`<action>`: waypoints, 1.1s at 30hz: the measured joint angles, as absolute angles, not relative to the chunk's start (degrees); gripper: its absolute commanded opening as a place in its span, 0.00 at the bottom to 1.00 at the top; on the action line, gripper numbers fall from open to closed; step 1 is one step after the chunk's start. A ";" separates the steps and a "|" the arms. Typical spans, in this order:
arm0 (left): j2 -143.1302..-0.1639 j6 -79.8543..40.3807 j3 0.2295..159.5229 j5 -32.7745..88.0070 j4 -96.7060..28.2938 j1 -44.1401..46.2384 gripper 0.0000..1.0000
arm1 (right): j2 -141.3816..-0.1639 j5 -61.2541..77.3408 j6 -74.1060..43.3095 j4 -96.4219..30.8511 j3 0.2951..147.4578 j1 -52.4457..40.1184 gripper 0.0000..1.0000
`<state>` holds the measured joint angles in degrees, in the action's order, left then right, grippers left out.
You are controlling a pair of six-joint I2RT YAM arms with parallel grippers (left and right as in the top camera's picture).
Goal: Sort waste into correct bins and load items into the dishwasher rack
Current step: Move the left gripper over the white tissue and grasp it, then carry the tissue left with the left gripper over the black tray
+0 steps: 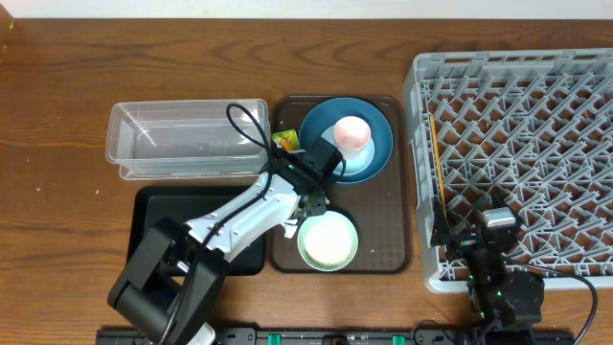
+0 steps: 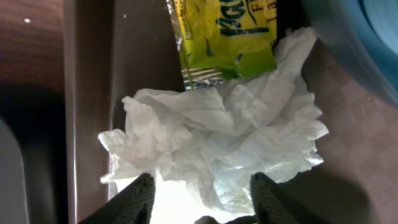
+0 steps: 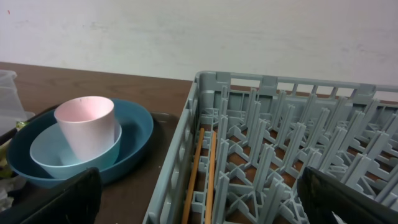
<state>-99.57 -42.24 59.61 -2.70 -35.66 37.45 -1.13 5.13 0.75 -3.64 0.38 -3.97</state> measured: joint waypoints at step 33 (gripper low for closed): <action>-77.54 -41.25 59.61 -6.22 -43.48 37.56 0.06 | -1.13 5.13 0.75 -3.64 0.38 -3.97 0.99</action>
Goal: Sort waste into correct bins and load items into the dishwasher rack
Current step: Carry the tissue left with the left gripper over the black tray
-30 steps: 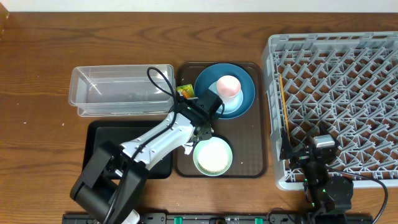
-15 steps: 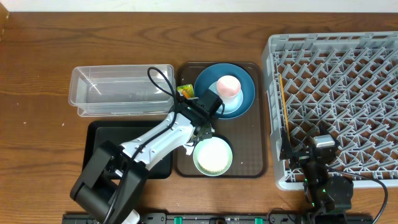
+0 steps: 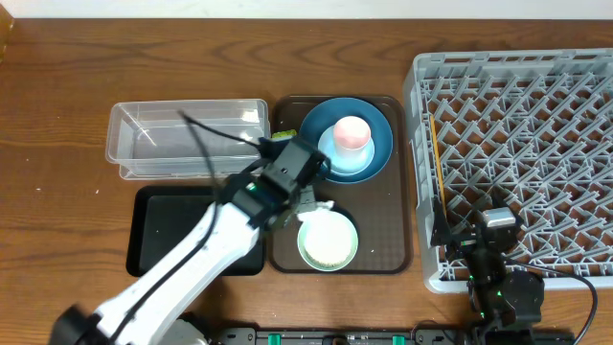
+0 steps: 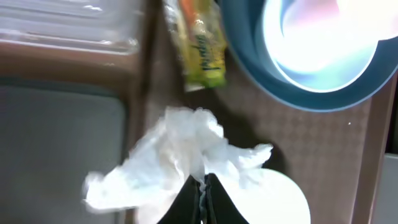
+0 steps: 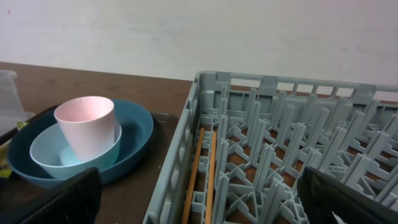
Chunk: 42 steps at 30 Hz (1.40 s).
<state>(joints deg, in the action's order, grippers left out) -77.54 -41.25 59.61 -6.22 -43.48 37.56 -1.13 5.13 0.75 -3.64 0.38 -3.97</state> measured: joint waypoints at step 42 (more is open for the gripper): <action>-70.24 -43.64 53.60 -17.58 -54.94 17.34 0.80 | -1.13 5.13 0.75 -3.64 0.38 -3.97 0.99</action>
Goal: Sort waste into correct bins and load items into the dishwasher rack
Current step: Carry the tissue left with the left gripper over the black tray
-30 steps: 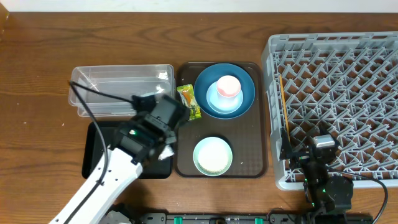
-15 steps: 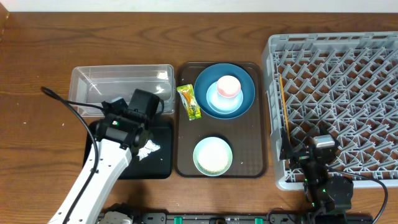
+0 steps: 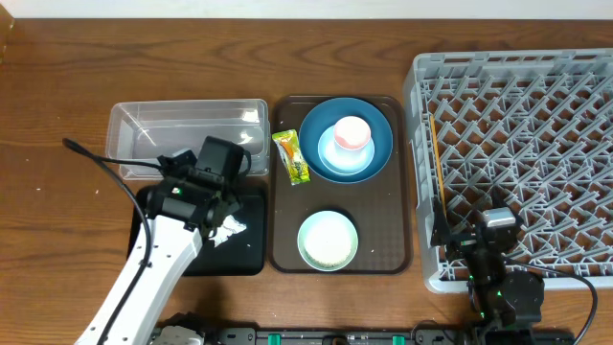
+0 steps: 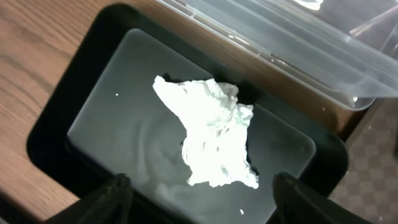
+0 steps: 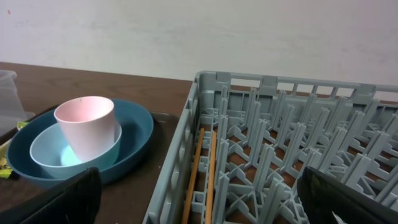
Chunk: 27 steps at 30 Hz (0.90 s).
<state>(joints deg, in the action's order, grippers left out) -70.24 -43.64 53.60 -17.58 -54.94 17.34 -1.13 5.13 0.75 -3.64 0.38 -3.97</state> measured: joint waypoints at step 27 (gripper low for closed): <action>-88.03 -43.48 41.71 -10.52 -34.81 17.34 0.79 | -1.13 5.13 0.75 -3.64 0.38 -3.97 0.99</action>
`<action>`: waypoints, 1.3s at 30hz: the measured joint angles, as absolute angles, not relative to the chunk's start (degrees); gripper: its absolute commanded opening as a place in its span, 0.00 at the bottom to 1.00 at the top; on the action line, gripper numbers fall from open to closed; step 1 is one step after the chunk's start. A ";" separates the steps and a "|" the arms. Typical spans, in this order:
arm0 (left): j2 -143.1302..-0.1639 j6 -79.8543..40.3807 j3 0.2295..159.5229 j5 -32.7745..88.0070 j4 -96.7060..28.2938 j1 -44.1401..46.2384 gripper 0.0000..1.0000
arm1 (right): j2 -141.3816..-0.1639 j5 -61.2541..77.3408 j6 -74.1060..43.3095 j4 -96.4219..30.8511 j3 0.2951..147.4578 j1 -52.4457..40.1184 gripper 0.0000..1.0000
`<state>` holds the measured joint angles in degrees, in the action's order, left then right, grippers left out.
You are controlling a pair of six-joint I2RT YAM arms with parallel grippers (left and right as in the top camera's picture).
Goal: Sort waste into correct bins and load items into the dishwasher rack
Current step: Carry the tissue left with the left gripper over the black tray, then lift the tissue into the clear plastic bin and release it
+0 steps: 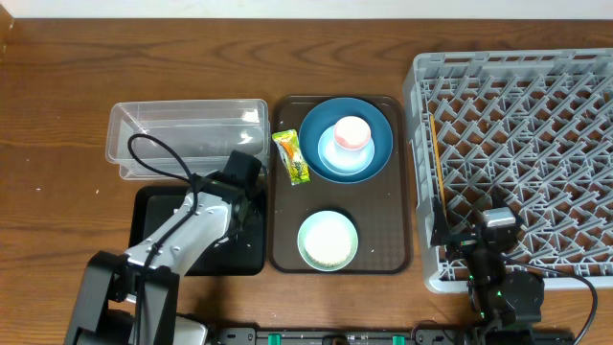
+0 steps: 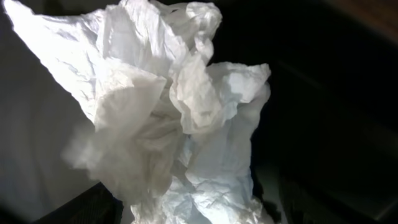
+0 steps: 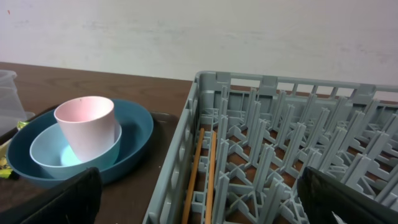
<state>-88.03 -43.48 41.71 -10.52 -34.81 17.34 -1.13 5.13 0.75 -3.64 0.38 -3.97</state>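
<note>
A crumpled white tissue fills the left wrist view, lying in the black bin. My left gripper is low over the bin's right end and open, its dark fingers on either side of the tissue. A yellow-green wrapper lies on the brown tray. Beside it a pink cup stands in a light blue bowl on a blue plate. A white bowl sits at the tray's front. My right gripper rests open at the grey rack's front left corner.
A clear plastic bin stands behind the black bin, left of the tray. Orange chopsticks lie along the rack's left side. Bare wooden table lies to the far left and along the back.
My left gripper was open high above the black bin with the tissue lying in it. Now it is down close over the tissue at the bin's right end. The right arm has not moved.
My left gripper stood open over the tissue on the brown tray beside the wrapper. Then it was shut on the tissue, held above the tray. Later the tissue lay in the black bin under the open gripper, which now sits close over it.
</note>
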 measured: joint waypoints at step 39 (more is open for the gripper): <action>-57.84 -36.34 44.71 -9.50 -17.82 17.34 0.08 | -1.13 5.13 0.75 -3.64 0.38 -3.97 0.99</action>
<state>-57.84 -36.34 44.71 -9.50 -17.82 17.34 -1.13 5.13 0.75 -3.64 0.38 -3.97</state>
